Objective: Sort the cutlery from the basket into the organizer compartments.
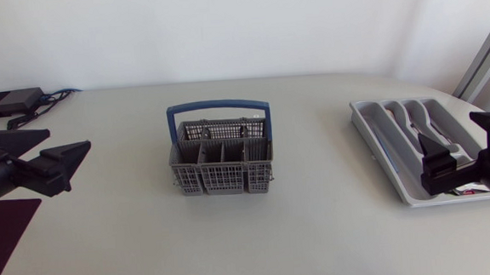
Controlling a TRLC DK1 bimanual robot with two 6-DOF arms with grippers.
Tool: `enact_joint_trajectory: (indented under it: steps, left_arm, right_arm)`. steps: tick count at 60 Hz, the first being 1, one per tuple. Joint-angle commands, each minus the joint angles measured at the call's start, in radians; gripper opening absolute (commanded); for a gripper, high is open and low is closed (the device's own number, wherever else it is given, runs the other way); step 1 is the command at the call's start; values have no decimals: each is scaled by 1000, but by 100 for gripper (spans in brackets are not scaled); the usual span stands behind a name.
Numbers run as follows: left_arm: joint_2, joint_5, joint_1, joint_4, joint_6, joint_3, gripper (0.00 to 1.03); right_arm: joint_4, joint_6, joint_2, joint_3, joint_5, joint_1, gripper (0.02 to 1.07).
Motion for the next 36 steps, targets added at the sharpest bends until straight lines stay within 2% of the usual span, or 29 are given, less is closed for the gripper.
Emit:
enact_joint_trajectory:
  steps: [1, 17, 36]
  left_arm:
    - [-65, 5, 3, 38, -53, -57, 99]
    - [-140, 3, 2, 66, -78, -111, 99]
    - [-299, -122, -49, 126, -143, -260, 99]
  right_arm:
    - [24, 70, -43, -58, -8, -10, 102]
    - [70, 203, -188, -186, -34, -15, 102]
    - [120, 349, -347, -326, -62, -21, 102]
